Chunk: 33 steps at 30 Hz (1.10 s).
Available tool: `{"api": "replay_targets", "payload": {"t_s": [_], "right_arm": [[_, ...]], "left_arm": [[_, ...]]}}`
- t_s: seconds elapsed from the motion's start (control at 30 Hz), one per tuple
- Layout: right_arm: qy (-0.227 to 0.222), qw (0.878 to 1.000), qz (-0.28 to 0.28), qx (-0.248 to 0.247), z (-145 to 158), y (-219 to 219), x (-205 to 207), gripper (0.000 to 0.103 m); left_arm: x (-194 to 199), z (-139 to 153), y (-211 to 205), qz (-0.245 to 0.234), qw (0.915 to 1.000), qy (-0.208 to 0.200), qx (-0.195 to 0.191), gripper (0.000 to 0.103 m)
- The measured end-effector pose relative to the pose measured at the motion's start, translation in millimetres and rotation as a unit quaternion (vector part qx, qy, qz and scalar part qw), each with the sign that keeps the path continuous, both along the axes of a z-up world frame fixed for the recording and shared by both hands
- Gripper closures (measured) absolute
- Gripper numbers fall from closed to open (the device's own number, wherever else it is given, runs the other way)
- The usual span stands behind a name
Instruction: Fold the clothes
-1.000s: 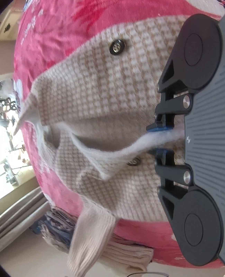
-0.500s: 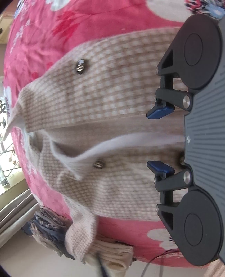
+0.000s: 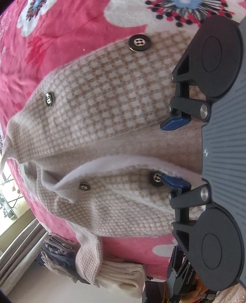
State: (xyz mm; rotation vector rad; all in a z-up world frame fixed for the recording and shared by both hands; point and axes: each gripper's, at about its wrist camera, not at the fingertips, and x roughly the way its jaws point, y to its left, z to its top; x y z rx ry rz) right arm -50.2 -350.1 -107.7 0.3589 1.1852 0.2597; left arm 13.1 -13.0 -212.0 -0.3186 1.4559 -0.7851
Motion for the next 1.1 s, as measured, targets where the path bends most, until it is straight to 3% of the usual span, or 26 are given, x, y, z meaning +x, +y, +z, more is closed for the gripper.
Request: {"api": "replay_targets", "payload": {"t_s": [0.2, 0.37, 0.43, 0.47, 0.5, 0.53, 0.57, 0.73, 0.87, 1.1], "right_arm": [[-0.018, 1.0, 0.017, 0.008, 7.9, 4.9, -0.7, 0.057], [-0.005, 1.0, 0.011, 0.029, -3.3, 5.2, 0.2, 0.057], [0.002, 1.0, 0.004, 0.029, -11.4, 6.5, 1.0, 0.064], [0.005, 1.0, 0.0, 0.029, -15.4, 6.8, 1.3, 0.067], [0.008, 0.999, -0.003, 0.031, -18.1, 6.8, 1.8, 0.077], [0.009, 0.999, -0.005, 0.037, -18.6, 6.0, 2.4, 0.089], [0.01, 0.999, -0.006, 0.044, -19.1, 5.2, 2.9, 0.093], [0.01, 0.995, -0.007, 0.094, -2.7, -6.0, 4.4, 0.096], [0.029, 0.986, -0.016, 0.162, 7.4, -23.7, 6.5, 0.096], [0.111, 0.982, -0.016, 0.154, -57.9, -14.0, 10.6, 0.096]], "left_arm": [[-10.1, -4.1, 13.8, -0.023, 0.9987, 0.045, 0.003, 0.057], [-14.3, -11.3, 20.0, 0.023, 0.9982, 0.055, -0.006, 0.051], [-16.7, -12.6, 20.3, 0.046, 0.9976, 0.051, -0.014, 0.051], [-18.0, -13.2, 20.4, 0.057, 0.997, 0.049, -0.019, 0.056], [-19.2, -12.7, 20.6, 0.062, 0.9969, 0.044, -0.018, 0.077], [-20.4, -11.5, 20.8, 0.063, 0.9973, 0.036, -0.014, 0.089], [-21.7, -10.2, 21.0, 0.064, 0.9975, 0.029, -0.01, 0.094], [-19.3, 28.1, 47.0, 0.038, 0.9991, 0.002, -0.019, 0.097], [-14.7, 55.7, 83.3, 0.03, 0.9989, -0.031, 0.015, 0.097], [-27.5, 13.7, 81.5, -0.009, 0.9949, -0.033, 0.094, 0.097]]}}
